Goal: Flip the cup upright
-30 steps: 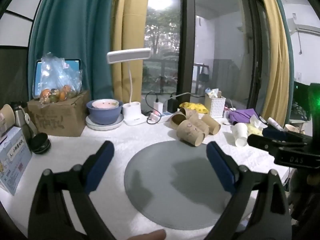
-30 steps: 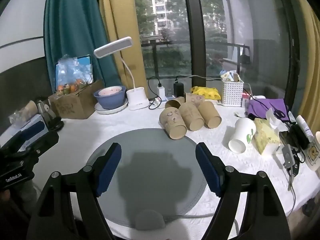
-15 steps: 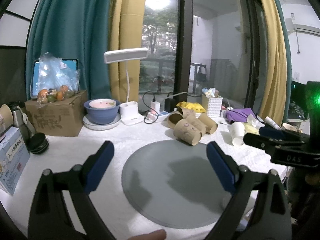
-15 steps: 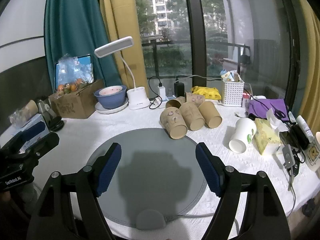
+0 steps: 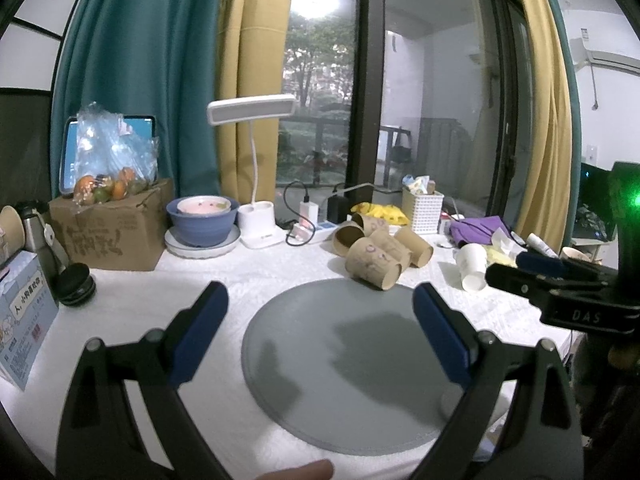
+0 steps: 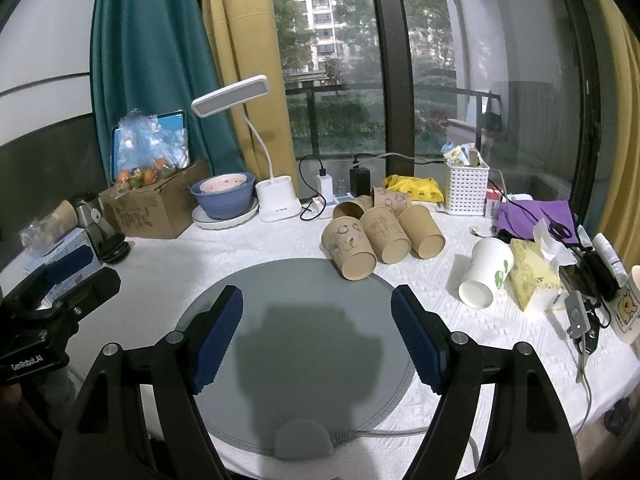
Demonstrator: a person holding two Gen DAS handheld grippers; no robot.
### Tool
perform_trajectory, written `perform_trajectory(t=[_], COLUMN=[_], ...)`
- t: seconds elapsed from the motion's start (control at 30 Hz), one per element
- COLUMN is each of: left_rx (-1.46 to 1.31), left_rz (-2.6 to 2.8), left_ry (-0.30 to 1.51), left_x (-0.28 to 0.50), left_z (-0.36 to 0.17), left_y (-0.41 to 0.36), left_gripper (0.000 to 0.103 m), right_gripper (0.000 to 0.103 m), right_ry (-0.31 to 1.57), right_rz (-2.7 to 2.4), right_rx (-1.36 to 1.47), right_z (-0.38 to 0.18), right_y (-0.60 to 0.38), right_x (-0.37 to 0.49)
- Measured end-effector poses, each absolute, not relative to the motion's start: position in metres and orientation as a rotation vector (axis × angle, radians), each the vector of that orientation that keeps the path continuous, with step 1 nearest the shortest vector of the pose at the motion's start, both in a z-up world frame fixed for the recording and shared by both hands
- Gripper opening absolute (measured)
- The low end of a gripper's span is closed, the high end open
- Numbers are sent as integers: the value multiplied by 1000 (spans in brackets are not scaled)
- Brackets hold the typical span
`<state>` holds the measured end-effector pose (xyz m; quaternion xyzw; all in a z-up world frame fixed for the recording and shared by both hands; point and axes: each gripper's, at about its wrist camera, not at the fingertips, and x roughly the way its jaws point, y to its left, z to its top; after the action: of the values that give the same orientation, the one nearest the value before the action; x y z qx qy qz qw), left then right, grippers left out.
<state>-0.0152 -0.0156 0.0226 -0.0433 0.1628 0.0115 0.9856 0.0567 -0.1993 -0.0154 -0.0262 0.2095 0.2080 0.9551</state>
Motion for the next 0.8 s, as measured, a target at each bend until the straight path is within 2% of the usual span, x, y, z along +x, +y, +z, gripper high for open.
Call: perform_trajectory(t=[0.8], left_rx=[-89], left_rz=[21], left_ry=[328], left_x=[-16], left_z=[23], left_y=[-14], left_gripper=[94], right_gripper=[79], right_ry=[420], right_rz=[425], right_rx=[-54], right_z=[-14], right_y=[-200], right_x=[56])
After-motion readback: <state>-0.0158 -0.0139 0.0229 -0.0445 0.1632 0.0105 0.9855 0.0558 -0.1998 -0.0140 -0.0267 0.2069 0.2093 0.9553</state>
